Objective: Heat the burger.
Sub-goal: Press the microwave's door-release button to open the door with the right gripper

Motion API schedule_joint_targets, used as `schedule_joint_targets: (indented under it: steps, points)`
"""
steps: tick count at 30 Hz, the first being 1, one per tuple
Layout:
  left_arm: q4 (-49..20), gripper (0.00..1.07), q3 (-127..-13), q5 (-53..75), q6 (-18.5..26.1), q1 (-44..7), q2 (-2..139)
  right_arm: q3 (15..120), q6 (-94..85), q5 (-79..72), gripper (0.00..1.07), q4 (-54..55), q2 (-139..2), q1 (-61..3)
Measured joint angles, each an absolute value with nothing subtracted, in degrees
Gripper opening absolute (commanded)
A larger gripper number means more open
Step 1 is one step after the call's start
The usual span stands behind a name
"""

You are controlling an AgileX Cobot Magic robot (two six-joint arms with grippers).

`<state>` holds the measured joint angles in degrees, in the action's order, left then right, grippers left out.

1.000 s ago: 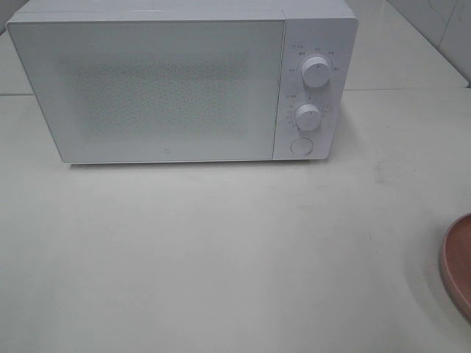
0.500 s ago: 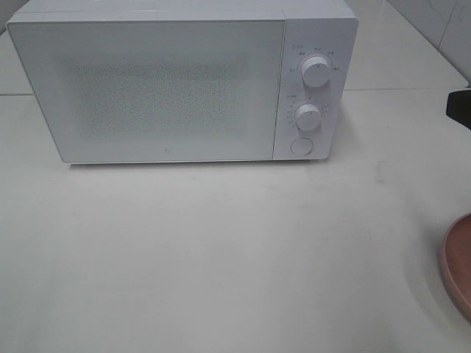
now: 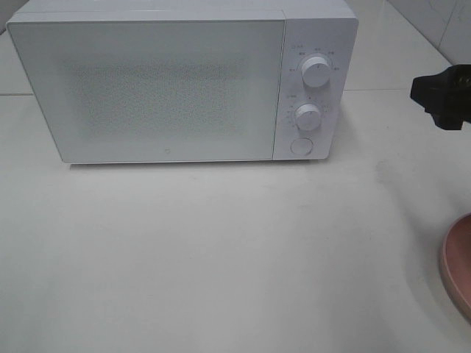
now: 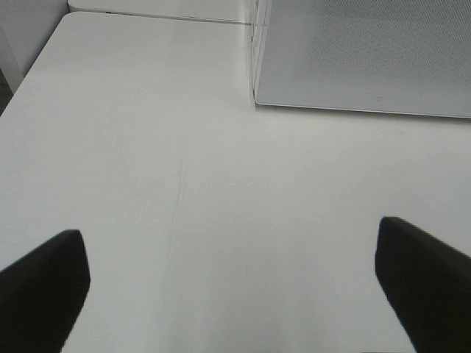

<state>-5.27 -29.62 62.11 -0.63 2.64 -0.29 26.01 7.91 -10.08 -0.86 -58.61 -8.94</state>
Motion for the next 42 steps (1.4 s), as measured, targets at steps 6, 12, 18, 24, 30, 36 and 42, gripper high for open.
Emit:
schedule_joint_targets:
  steps: [6, 12, 18, 24, 30, 36, 42]
  points:
    - [-5.3, 0.98, -29.6, 62.1, -0.6, 2.6, -0.3, 24.8, 8.0, -19.0, 0.75, -4.0, -64.5, -8.9]
    - [-5.3, 0.98, -29.6, 62.1, -0.6, 2.6, -0.3, 18.7, 7.4, -33.2, 0.75, -2.3, -71.2, -10.0]
    - [-5.3, 0.98, -29.6, 62.1, -0.6, 2.6, -0.3, 16.2, -1.7, -42.7, 0.75, 8.5, -77.2, -17.6]
    - [-5.3, 0.98, -29.6, 62.1, -0.6, 2.6, -0.3, 15.8, -8.8, -51.7, 0.75, 20.4, -82.7, -26.2]
    - [-5.3, 0.98, -29.6, 62.1, -0.6, 2.6, -0.3, 15.8, -10.6, -60.9, 0.75, 30.6, -88.2, -34.4]
    - [-5.3, 0.98, -29.6, 62.1, -0.6, 2.6, -0.3, 15.9, -10.7, -66.0, 0.75, 37.9, -92.4, -39.9]
    - [-5.3, 0.98, -29.6, 62.1, -0.6, 2.6, -0.3, 17.6, -10.7, -67.2, 0.75, 45.4, -96.2, -44.6]
